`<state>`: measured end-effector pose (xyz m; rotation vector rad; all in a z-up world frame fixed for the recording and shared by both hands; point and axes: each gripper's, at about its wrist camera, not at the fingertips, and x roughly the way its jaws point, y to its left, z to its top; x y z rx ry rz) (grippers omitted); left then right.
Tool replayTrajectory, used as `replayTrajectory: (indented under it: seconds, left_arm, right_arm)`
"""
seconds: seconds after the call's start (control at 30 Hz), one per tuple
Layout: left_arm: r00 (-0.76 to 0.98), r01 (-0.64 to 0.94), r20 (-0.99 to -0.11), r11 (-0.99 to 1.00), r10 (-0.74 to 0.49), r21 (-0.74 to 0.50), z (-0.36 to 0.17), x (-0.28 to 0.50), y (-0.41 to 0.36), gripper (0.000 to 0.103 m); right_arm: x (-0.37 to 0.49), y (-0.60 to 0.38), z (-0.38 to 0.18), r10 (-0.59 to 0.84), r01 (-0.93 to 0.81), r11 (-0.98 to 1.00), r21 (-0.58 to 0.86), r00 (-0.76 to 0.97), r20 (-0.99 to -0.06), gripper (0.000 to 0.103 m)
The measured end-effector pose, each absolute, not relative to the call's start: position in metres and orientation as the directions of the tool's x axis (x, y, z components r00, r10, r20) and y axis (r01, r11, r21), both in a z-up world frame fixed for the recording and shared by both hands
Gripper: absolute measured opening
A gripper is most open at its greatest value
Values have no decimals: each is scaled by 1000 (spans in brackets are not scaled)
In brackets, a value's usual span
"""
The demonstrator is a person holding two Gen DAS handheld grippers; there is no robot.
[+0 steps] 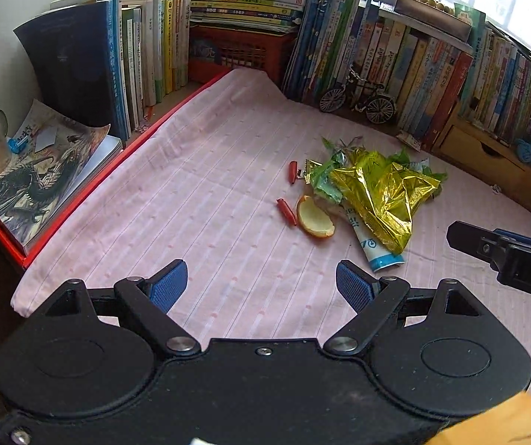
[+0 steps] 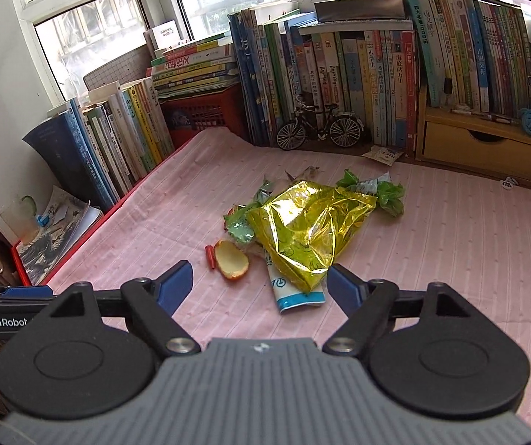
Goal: Collect trash
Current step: 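Move both tools back over the bed toward the gold foil bag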
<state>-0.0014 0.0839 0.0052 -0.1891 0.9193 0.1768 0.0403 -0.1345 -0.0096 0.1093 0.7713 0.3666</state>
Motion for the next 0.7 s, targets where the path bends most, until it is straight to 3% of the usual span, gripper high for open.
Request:
replayTrajectory:
  seconds: [0.37,0.7]
  left_arm:
    - [574,-212,-818,970,28,-115,-26,81,51,85]
    - [482,-291,-874,952,59,-96,-77,136,42,67]
  right_arm:
    - [105,-164,-42,328,-257,943,209,630,-704,87]
    - [158,-175,-82,395,-227,919,324,541,-742,87]
